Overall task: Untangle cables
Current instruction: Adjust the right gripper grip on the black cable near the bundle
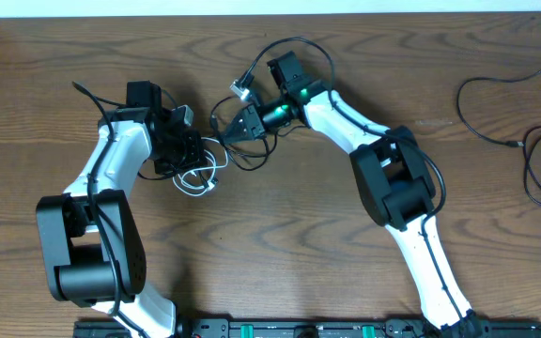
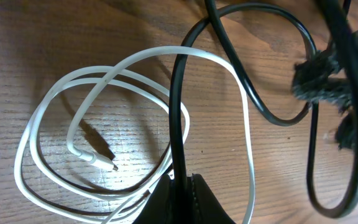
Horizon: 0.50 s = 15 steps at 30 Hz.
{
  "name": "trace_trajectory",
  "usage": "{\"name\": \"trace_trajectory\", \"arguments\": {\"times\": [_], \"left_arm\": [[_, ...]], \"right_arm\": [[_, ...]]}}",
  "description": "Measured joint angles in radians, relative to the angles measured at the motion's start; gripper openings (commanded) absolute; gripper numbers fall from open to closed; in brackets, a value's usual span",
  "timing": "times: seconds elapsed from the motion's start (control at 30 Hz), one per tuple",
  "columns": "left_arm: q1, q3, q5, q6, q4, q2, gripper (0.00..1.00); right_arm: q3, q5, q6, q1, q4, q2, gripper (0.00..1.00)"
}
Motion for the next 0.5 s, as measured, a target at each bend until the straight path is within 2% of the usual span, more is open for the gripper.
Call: {"name": "trace_trajectory", "arguments": {"times": [0.27, 0.5], "left_arm": [[0.0, 0.0, 0.0, 0.0, 0.0, 0.0, 0.07], [0.0, 0.0, 0.0, 0.0, 0.0, 0.0, 0.07]], "right_arm": [[0.001, 0.213, -0.093, -0.006, -0.126, 0.0, 0.25], [0.004, 0.389, -0.164, 0.042, -0.148, -0.009, 0.26]]}}
